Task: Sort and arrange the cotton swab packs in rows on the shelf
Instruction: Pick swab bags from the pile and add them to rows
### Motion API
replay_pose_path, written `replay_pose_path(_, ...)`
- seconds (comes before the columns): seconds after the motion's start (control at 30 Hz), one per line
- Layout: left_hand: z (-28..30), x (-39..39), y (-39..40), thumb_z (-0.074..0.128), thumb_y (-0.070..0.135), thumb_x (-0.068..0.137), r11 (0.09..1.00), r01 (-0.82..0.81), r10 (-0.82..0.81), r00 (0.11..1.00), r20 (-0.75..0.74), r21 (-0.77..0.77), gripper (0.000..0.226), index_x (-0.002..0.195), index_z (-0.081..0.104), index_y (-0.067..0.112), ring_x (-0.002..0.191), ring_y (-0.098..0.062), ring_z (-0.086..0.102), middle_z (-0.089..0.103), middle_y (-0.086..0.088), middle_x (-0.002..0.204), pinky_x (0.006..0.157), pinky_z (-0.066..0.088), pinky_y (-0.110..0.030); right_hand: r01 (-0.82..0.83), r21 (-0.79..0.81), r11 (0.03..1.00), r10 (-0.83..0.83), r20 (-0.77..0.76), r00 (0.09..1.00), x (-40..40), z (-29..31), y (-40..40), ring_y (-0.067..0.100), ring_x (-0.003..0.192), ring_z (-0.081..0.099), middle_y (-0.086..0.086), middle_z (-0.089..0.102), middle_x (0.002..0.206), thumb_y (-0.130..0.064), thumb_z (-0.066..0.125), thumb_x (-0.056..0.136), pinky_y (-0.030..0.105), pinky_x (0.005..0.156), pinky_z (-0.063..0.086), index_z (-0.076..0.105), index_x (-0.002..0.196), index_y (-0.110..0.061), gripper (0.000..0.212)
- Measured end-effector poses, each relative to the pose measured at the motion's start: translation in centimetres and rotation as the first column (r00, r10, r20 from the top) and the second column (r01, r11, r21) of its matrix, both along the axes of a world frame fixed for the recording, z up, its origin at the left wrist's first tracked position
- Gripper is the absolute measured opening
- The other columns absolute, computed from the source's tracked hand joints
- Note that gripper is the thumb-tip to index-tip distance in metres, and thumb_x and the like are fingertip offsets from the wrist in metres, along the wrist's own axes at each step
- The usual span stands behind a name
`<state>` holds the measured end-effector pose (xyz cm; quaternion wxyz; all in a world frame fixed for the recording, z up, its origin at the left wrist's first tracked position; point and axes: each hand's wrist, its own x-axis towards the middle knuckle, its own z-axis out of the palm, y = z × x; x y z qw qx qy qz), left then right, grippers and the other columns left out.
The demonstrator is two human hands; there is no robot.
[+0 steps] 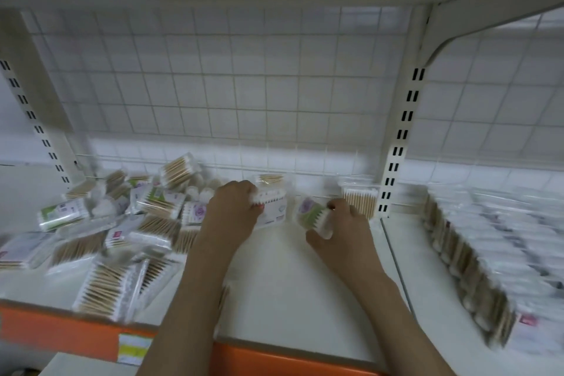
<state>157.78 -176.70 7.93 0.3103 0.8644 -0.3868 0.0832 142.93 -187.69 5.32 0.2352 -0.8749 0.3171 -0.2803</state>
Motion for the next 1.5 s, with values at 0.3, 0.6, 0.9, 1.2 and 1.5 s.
replay_pose_path(0.3,-2.3,-6.7,-3.0,0.068,0.013,0.080,0.971,0.204,-0.208,0.978,-0.022,-0.122,0.026,0.105,0.063,0.010,0.087,-0.021,0.057,0.056,0.000,0.092,0.077,0.044,-0.029,0.137,-0.106,0.985,-0.131,0.060,0.990,-9.6,2.2,-2.7,0.025,0.110,0.041,0.007,0.048,0.116,-0.012,0.070,0.073,0.018,0.080,0.023,0.049,0.128,-0.011,0.059)
replay_pose_path(0.6,-3.5,-7.7,-9.5,0.069,0.014,0.080,0.953,0.277,-0.291,0.951,-0.107,-0.124,0.026,0.105,0.059,0.013,0.076,-0.017,0.056,0.058,0.001,0.089,0.069,0.042,-0.026,0.126,-0.090,0.988,-0.117,0.102,0.988,-13.1,2.5,-5.0,0.015,0.113,0.043,-0.007,0.046,0.119,-0.015,0.068,0.076,0.011,0.078,0.024,0.045,0.129,-0.021,0.058)
replay_pose_path(0.9,-4.2,-6.0,-13.7,0.067,0.010,0.082,0.964,0.247,-0.261,0.948,-0.184,-0.096,0.027,0.107,0.057,0.007,0.078,-0.021,0.061,0.062,-0.008,0.091,0.072,0.049,-0.030,0.133,-0.105,0.986,-0.123,0.101,0.987,-13.4,2.7,-6.3,0.018,0.111,0.047,-0.004,0.047,0.122,-0.021,0.065,0.078,0.016,0.083,0.031,0.046,0.131,-0.018,0.056)
replay_pose_path(1.2,-4.8,-5.5,-14.9,0.068,0.008,0.081,0.959,0.259,-0.275,0.950,-0.149,-0.116,0.027,0.107,0.059,0.006,0.077,-0.019,0.058,0.058,-0.009,0.098,0.075,0.046,-0.028,0.136,-0.077,0.988,-0.131,0.065,0.989,-12.9,2.4,-6.5,0.015,0.115,0.042,-0.005,0.046,0.126,-0.018,0.065,0.078,0.011,0.083,0.026,0.044,0.133,-0.020,0.059)
replay_pose_path(1.5,-4.5,-6.2,-14.1,0.063,0.012,0.085,0.962,0.257,-0.271,0.945,-0.182,-0.096,0.060,0.137,0.035,0.015,0.105,-0.025,0.053,0.040,-0.011,0.131,0.089,0.043,-0.031,0.153,-0.045,0.987,-0.148,0.100,0.984,-12.3,2.3,-4.6,0.013,0.117,0.042,-0.005,0.042,0.129,-0.018,0.065,0.080,0.010,0.089,0.027,0.043,0.133,-0.020,0.058)
